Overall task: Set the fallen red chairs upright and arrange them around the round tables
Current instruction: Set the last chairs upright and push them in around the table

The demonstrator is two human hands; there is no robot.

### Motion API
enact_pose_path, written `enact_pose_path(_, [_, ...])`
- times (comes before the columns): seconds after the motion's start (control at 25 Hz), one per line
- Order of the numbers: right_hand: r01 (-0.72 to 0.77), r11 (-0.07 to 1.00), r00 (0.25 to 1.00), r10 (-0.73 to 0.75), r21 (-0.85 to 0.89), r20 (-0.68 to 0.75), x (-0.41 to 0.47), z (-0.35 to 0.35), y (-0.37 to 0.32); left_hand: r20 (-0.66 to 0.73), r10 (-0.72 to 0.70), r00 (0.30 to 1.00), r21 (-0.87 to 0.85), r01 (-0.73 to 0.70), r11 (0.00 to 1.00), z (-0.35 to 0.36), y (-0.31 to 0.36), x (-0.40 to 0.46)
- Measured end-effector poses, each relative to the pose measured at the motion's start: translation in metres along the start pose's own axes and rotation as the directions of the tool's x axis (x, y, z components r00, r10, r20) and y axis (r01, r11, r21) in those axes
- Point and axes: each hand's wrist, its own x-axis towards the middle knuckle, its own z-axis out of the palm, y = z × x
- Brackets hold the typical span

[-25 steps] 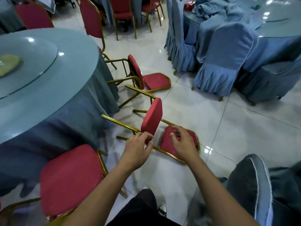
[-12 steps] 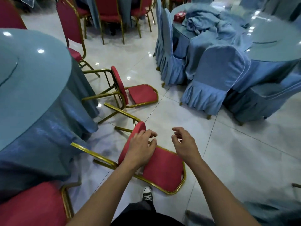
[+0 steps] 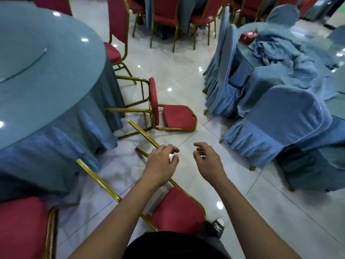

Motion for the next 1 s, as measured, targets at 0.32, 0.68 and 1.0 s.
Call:
enact_pose_path(0.32, [0.23,0.973,0.918,-0.209,-0.023,0.337,0.113,-0.004,0.033,-0.261,-0.318,0.912,-0.085,0.306,0.948,0.051,0.017,0.042])
enact_pose_path(0.68, [0.444,0.893,0.542,-0.337,0.078,0.77,0.157,-0.015,0.152,-0.408,-0.777,0.48,-0.352,0.702,0.618,0.223,0.086,-0.017])
enact_pose_path(1.0, [0.364,0.929,0.48,-0.129,-0.063,0.868,0.144,0.045,0.329,-0.285,-0.943,0.17,-0.578,0.755,0.31,0.415,0.043,-0.098])
